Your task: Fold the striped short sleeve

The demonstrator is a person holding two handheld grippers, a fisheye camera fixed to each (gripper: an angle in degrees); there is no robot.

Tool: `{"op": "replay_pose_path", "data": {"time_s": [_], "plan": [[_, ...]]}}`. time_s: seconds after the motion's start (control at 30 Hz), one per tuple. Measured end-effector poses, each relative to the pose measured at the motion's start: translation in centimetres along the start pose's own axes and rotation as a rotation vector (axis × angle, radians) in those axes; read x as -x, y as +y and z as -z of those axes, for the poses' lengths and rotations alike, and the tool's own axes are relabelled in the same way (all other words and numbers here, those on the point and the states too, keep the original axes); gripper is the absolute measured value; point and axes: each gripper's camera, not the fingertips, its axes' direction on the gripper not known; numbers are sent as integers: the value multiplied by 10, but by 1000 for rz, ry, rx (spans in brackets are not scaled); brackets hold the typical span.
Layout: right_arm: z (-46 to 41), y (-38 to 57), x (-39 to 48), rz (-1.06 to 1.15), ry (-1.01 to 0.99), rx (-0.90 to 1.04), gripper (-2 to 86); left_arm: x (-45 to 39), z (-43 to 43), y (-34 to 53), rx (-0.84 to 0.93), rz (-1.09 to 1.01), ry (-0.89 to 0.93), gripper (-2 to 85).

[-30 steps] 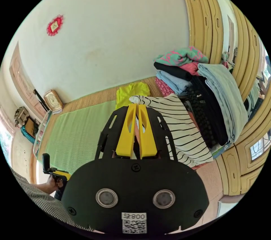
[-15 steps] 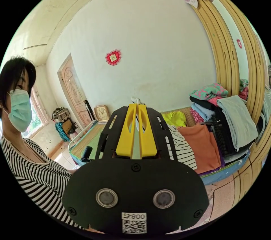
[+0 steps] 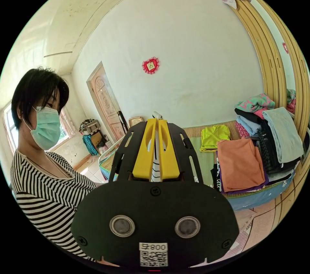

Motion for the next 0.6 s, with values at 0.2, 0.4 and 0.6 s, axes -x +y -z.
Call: {"op": "replay_pose_path", "data": {"time_s": [0.2,0.4,0.6], "plan": [[6,31,-10,-15,-42,7,5,53,-39,7,160,226,99,110],[7,48,-25,-19,-53,1,5,79,-44,30,207,384,106,123],[-1,59,-45,-32,-102,-9,5,103,-44,36,94,546,281,121]]}}
